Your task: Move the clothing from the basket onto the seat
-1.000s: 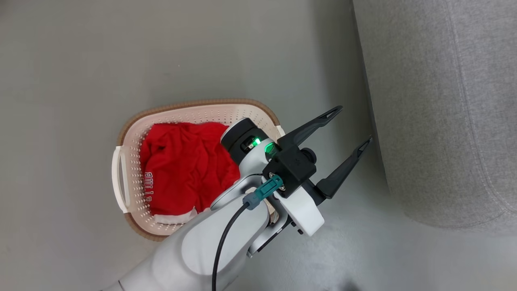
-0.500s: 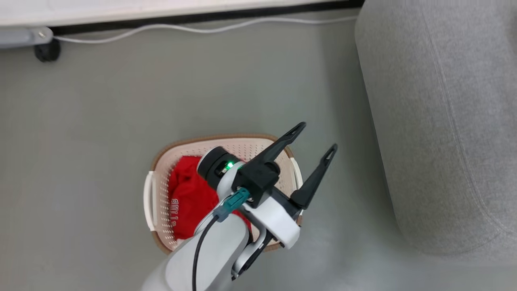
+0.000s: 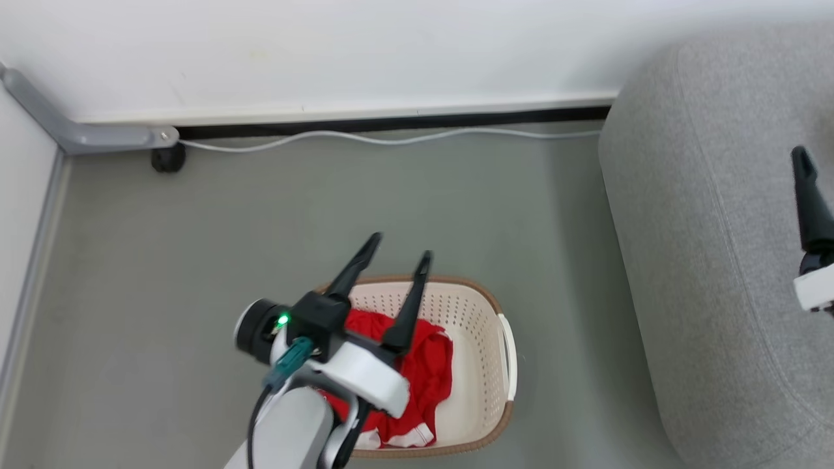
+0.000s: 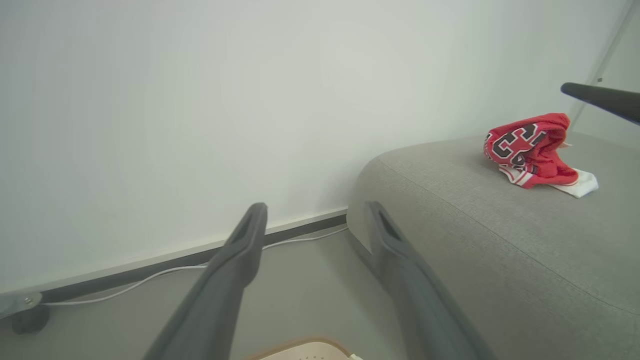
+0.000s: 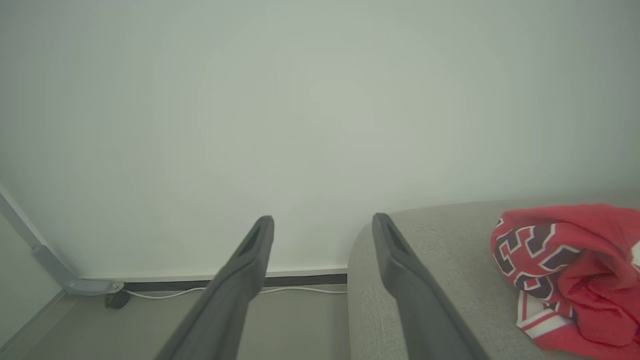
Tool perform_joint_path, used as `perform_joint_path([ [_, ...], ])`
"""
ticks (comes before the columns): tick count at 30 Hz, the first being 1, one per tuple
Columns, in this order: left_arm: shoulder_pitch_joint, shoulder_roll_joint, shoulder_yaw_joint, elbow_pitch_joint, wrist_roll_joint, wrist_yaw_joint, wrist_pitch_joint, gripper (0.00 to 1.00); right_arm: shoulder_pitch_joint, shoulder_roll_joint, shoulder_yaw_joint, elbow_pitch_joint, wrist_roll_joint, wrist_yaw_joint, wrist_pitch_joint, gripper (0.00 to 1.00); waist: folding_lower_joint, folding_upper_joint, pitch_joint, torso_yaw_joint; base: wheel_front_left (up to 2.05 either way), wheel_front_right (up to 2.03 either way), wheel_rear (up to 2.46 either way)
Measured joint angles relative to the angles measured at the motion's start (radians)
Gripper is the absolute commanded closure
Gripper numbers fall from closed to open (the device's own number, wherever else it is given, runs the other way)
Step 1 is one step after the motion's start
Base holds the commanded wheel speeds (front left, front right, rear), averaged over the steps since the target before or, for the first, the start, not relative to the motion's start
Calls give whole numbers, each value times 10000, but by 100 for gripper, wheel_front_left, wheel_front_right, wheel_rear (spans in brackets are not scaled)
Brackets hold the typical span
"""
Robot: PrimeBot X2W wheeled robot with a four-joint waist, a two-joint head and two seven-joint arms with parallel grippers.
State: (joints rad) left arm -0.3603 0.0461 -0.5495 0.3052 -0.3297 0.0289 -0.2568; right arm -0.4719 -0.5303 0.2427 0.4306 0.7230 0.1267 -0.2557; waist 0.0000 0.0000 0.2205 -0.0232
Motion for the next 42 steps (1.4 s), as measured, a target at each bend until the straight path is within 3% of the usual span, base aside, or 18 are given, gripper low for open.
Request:
perform_joint_path([
  [19,2920,-15,4023,-474,1112,487,0,0,2638,1294,240,-1375,-1114,0,0,0,0,1,-1520,400,0,0,0],
  [30,4024,-12,4468,-995,1078,514,0,0,3626,1990,-190,-1586,-1825,0,0,0,1,0,-1866,338,0,0,0],
  [42,4187,-8,4420,-1037,986,502,0,0,3651,2163,-238,-1511,-2105,0,0,0,0,1,-1921,243,0,0,0],
])
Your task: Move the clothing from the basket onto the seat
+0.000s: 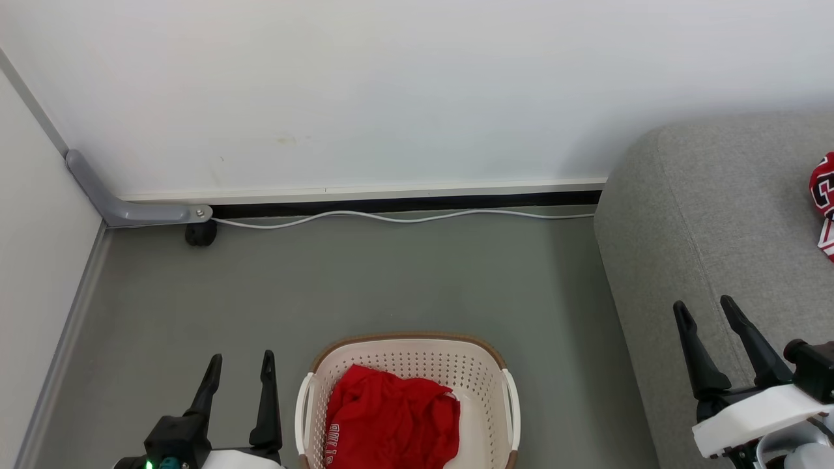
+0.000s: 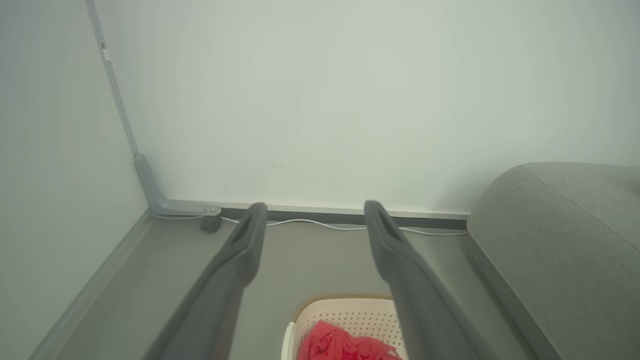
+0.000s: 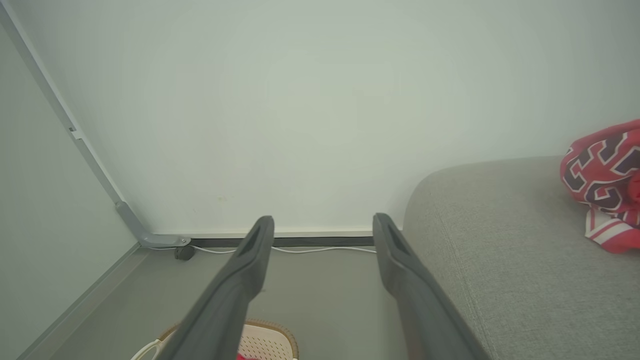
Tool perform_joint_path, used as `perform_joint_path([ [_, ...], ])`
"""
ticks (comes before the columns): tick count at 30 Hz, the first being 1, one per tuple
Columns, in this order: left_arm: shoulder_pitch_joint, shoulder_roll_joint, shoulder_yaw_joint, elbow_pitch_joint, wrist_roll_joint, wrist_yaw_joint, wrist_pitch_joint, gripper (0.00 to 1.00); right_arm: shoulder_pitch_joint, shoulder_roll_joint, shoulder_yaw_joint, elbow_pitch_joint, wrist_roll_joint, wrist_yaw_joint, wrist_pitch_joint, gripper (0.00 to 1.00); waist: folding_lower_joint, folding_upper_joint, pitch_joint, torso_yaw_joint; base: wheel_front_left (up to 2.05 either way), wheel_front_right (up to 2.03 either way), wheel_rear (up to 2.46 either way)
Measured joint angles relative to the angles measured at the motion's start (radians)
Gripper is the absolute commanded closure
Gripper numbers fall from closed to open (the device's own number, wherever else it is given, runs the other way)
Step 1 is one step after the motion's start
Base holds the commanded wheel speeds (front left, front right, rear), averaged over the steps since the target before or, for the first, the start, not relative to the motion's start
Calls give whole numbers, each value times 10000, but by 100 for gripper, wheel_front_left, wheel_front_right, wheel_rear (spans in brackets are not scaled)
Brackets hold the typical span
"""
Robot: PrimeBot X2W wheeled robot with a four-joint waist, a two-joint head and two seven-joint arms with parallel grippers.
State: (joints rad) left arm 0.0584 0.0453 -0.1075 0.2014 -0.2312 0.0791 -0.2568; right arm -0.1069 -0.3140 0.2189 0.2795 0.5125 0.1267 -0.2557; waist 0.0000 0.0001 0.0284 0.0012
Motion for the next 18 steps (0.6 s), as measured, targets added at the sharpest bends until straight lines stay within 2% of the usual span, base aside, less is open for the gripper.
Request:
perform_joint_path([
  [12,0,15,-527,228,-261,15,0,0,-38,-15,-136,-100,-12,0,0,0,0,0,337,-133,0,0,0],
  [18,-70,23,-1302,430,-625,430,2,0,-282,-274,-190,-500,153,0,0,0,0,0,971,-210,0,0,0],
])
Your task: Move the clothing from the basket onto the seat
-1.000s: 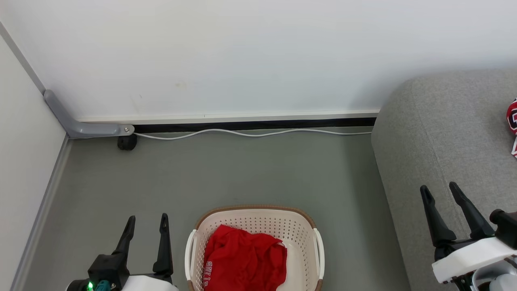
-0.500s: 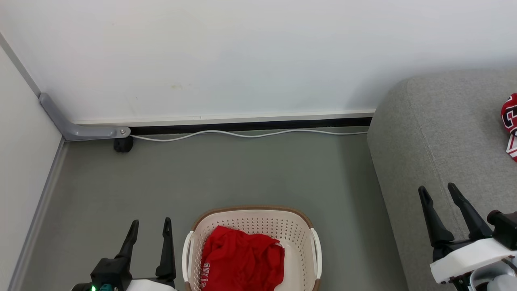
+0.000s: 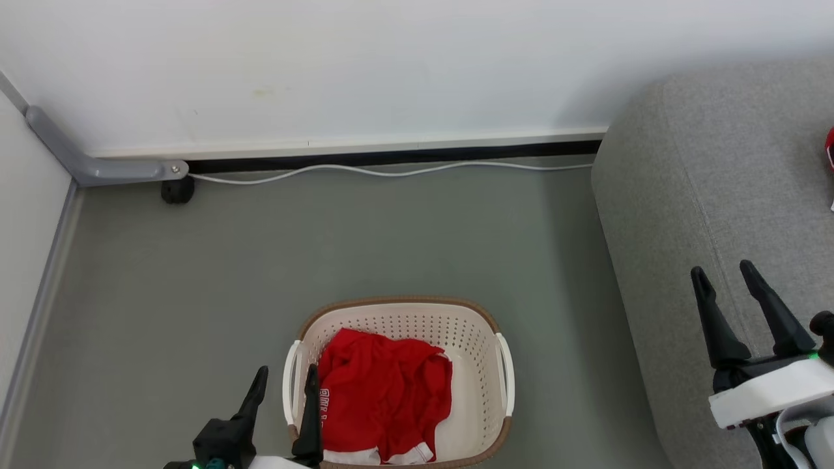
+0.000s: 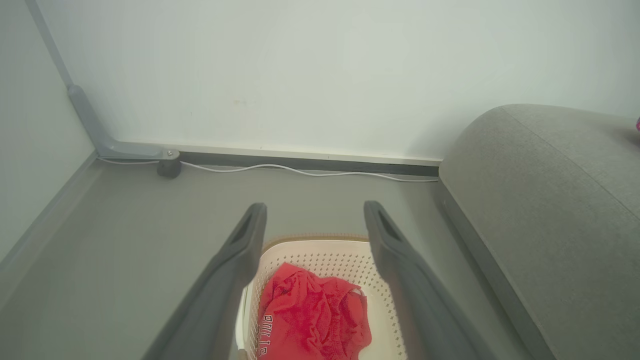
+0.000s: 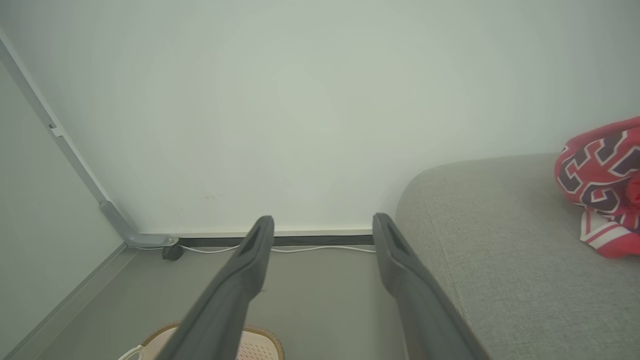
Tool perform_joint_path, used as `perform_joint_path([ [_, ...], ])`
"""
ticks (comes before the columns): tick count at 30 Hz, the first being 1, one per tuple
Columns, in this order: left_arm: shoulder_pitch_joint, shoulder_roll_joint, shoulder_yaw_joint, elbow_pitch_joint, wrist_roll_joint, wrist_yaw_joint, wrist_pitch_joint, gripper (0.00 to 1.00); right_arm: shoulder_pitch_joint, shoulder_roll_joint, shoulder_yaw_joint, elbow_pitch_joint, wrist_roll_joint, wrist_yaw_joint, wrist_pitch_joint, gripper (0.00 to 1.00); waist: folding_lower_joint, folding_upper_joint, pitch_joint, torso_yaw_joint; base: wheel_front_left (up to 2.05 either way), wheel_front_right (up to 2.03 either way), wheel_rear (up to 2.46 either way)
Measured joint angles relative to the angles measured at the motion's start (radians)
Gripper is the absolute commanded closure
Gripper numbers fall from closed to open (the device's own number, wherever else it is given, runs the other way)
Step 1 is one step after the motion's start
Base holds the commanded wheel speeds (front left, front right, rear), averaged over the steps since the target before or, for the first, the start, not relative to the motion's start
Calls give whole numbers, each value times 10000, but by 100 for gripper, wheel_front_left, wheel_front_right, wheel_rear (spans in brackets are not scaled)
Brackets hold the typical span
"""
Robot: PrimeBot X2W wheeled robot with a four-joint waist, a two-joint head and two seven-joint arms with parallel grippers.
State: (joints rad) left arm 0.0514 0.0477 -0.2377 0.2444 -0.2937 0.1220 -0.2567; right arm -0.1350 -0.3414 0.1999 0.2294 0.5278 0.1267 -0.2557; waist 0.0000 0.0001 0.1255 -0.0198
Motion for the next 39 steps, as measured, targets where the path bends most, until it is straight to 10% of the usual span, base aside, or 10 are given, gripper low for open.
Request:
perform_joint_path([
  [19,-3088,-6,-2800,1425,-1620,1659,0,0,-2101,-1070,100,-1563,905,0,0,0,0,0,3545,-286,0,0,0],
  [39,-6677,-23,-4071,4050,-3248,2148,-2,0,-3714,-1699,33,-2884,1237,0,-2,0,0,0,6977,-719,0,0,0],
])
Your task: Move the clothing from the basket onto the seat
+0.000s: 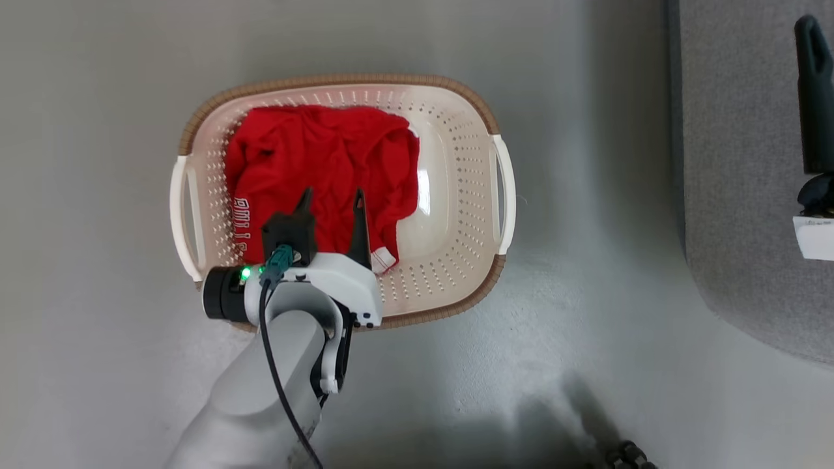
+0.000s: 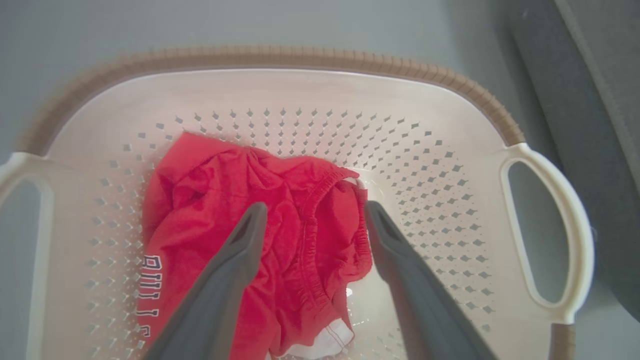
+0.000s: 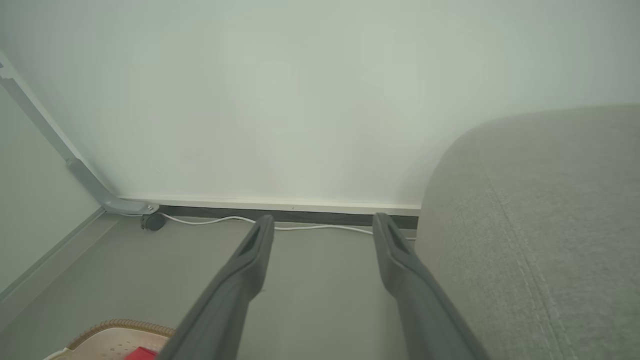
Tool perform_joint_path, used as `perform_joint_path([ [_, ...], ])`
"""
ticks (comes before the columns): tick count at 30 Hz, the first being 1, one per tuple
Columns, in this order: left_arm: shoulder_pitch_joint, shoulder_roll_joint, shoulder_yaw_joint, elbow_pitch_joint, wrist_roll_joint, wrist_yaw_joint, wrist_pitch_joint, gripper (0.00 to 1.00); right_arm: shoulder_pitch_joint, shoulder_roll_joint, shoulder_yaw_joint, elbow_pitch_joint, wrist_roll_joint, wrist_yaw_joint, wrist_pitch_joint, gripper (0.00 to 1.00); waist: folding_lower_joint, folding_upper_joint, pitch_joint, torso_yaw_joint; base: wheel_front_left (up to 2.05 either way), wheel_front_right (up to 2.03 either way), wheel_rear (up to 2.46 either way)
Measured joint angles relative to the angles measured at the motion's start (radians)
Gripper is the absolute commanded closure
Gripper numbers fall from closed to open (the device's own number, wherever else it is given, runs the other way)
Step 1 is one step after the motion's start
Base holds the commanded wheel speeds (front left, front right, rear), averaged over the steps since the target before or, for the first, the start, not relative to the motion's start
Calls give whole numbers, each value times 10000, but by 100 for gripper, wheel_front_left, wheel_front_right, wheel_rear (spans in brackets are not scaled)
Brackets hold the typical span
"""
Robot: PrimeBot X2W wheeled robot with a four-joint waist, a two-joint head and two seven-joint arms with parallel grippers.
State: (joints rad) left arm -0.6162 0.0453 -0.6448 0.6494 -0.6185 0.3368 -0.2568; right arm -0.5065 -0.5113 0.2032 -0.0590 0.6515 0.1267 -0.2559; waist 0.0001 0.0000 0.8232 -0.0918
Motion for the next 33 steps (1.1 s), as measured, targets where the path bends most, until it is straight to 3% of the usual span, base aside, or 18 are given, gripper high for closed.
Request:
perform_joint_path([
  [8,-1214,-15,-337,1141,15,343,0,0,-387,-52,-6,-468,6,0,0,0,0,0,884,-200,0,0,0],
  [9,-1610,-19,-301,1534,6,681,0,0,-435,-63,17,-660,8,0,-2,0,0,0,1143,-290,0,0,0],
  [18,-2740,-35,-209,2721,111,2146,0,0,-643,-102,79,-1014,10,0,-2,0,0,0,1815,-553,0,0,0],
  [25,-3294,-38,-378,3561,96,2633,0,0,-753,-44,102,-1172,25,0,-2,0,0,0,2118,-649,0,0,0],
  [30,-3557,-42,-953,3985,-29,3208,0,0,-771,-31,146,-1221,111,0,-2,0,0,0,2229,-656,0,0,0],
  [33,-3565,-58,-1338,4360,-247,3208,17,0,-773,-35,132,-1258,113,0,-2,0,0,0,2251,-630,0,0,0],
])
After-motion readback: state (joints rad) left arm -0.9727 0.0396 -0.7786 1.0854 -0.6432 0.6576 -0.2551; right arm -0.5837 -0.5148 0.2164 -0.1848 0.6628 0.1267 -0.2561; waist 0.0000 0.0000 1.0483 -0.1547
